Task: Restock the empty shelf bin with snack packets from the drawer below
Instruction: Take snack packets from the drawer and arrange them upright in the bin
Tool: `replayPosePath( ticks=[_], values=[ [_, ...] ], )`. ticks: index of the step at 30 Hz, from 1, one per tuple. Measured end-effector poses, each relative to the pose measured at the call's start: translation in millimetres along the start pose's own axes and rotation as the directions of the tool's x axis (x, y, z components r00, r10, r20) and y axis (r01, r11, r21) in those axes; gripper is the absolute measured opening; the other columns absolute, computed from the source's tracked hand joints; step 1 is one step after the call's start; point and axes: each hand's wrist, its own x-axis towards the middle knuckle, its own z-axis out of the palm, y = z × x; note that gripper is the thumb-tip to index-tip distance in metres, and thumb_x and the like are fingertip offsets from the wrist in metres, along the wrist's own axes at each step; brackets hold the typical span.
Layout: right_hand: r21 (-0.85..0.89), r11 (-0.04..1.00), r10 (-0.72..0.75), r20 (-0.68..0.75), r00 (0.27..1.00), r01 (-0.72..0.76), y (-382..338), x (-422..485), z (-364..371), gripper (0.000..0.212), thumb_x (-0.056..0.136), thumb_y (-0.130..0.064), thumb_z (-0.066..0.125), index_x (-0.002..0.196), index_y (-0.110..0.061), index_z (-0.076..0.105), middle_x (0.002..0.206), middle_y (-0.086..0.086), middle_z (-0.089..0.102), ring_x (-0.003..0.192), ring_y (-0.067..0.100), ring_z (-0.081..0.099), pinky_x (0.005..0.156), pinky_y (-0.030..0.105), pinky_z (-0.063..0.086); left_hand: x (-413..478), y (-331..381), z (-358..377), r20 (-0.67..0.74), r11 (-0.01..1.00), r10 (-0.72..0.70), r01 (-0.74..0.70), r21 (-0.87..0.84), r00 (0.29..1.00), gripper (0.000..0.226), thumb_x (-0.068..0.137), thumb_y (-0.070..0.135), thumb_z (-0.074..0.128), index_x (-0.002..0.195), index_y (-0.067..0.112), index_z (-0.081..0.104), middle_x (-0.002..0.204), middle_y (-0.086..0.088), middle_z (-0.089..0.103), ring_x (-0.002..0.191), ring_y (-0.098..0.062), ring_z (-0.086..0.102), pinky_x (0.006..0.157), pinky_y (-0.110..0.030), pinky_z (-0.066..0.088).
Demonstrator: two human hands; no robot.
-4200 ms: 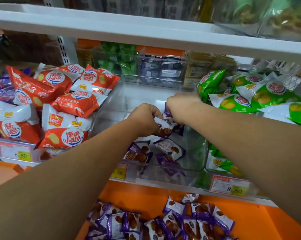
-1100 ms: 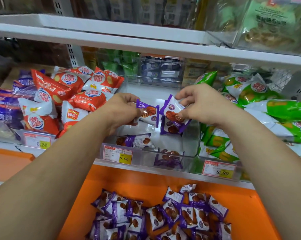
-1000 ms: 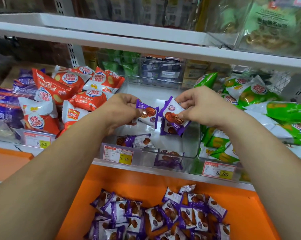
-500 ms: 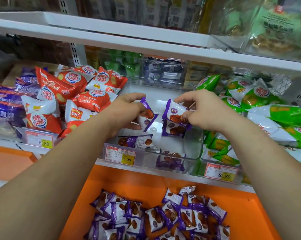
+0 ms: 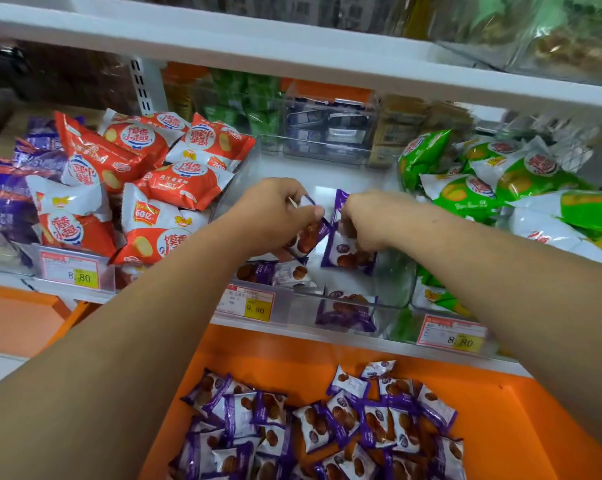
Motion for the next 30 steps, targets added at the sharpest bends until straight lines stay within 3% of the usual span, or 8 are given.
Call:
replayPosePath(
  ticks=[4, 7, 10, 13, 17, 20, 23, 30],
  values=[
    [-0.115, 0.993, 0.029, -0.027, 0.999, -0.032, -1.0, 2.9, -2.3, 0.018, 0.089, -0.018, 0.068, 0.084, -0.021, 0.051, 0.080, -0.001, 0.051, 0.071, 0.021, 0.052, 0.059, 0.030, 0.038, 2.3, -2.9, 1.7, 0.074, 0.969, 0.124, -0.137, 0.208, 0.990, 0.029, 0.084, 0.033, 0.081, 0.105, 0.018, 0.068, 0.093, -0.009, 0.070, 0.073, -0.026, 0.072, 0.075, -0.043, 0.062],
    [-0.136, 0.990, 0.025, -0.033, 0.999, -0.029, -0.8, 2.8, -7.0, 0.023, 0.087, -0.027, 0.074, 0.092, -0.023, 0.052, 0.083, -0.002, 0.051, 0.083, 0.024, 0.054, 0.068, 0.033, 0.043, 4.6, -2.3, 6.3, 0.129, 0.953, 0.103, -0.135, 0.272, 0.986, 0.049, 0.078, 0.030, 0.085, 0.120, 0.022, 0.061, 0.099, 0.001, 0.066, 0.080, -0.018, 0.066, 0.065, -0.026, 0.054],
    [-0.107, 0.994, -0.021, -0.118, 0.993, 0.009, 4.8, -2.7, -11.5, 0.019, 0.084, -0.027, 0.077, 0.097, -0.028, 0.063, 0.095, -0.002, 0.060, 0.089, 0.026, 0.059, 0.076, 0.034, 0.049, 8.1, -1.0, 20.6, 0.156, 0.948, 0.095, -0.137, 0.286, 0.983, 0.041, 0.072, 0.017, 0.089, 0.105, 0.020, 0.064, 0.097, 0.001, 0.066, 0.083, -0.022, 0.067, 0.066, -0.034, 0.058],
    [0.007, 1.000, -0.023, -0.252, 0.967, 0.025, 17.5, -15.9, -17.5, 0.016, 0.088, -0.021, 0.070, 0.095, -0.035, 0.067, 0.104, -0.001, 0.065, 0.099, 0.028, 0.064, 0.078, 0.034, 0.050, 14.7, 1.6, 39.5, 0.216, 0.943, 0.104, -0.165, 0.288, 0.971, 0.030, 0.074, 0.009, 0.085, 0.093, 0.024, 0.068, 0.098, 0.006, 0.064, 0.077, -0.029, 0.071, 0.060, -0.044, 0.062],
    [0.328, 0.943, 0.046, -0.298, 0.953, 0.058, 34.3, -39.5, -18.7, 0.019, 0.087, -0.013, 0.066, 0.087, -0.032, 0.073, 0.094, -0.005, 0.068, 0.090, 0.023, 0.064, 0.079, 0.037, 0.057, 23.3, 4.1, 64.8, 0.255, 0.887, 0.165, -0.257, 0.384, 0.953, 0.033, 0.073, 0.009, 0.083, 0.099, 0.027, 0.073, 0.096, 0.012, 0.063, 0.093, -0.013, 0.063, 0.074, -0.023, 0.046],
    [0.484, 0.871, 0.087, -0.329, 0.940, 0.089, 36.9, -53.9, -8.4, 0.011, 0.087, -0.019, 0.070, 0.084, -0.028, 0.074, 0.087, -0.006, 0.070, 0.089, 0.021, 0.065, 0.083, 0.037, 0.058, 26.2, 3.0, 76.7, 0.242, 0.863, 0.182, -0.273, 0.426, 0.953, 0.031, 0.075, 0.011, 0.081, 0.099, 0.028, 0.074, 0.089, 0.014, 0.060, 0.087, -0.012, 0.057, 0.070, -0.020, 0.039],
    [0.529, 0.838, 0.082, -0.363, 0.928, 0.132, 34.0, -60.3, 1.4, 0.006, 0.086, -0.022, 0.071, 0.084, -0.027, 0.074, 0.083, -0.010, 0.067, 0.086, 0.020, 0.064, 0.080, 0.037, 0.058, 25.8, 1.7, 76.9, 0.235, 0.857, 0.188, -0.276, 0.435, 0.954, 0.029, 0.072, 0.015, 0.085, 0.088, 0.031, 0.067, 0.079, 0.019, 0.056, 0.082, -0.012, 0.056, 0.068, -0.021, 0.042],
    [0.532, 0.830, 0.041, -0.357, 0.933, 0.167, 33.7, -59.4, 4.4, 0.002, 0.085, -0.025, 0.075, 0.084, -0.026, 0.074, 0.099, -0.004, 0.074, 0.100, 0.019, 0.066, 0.089, 0.041, 0.057, 18.5, -9.7, 60.3, 0.199, 0.904, 0.144, -0.211, 0.372, 0.969, 0.037, 0.071, 0.015, 0.089, 0.104, 0.018, 0.074, 0.101, 0.000, 0.069, 0.086, -0.019, 0.065, 0.079, -0.032, 0.057]
  ],
)
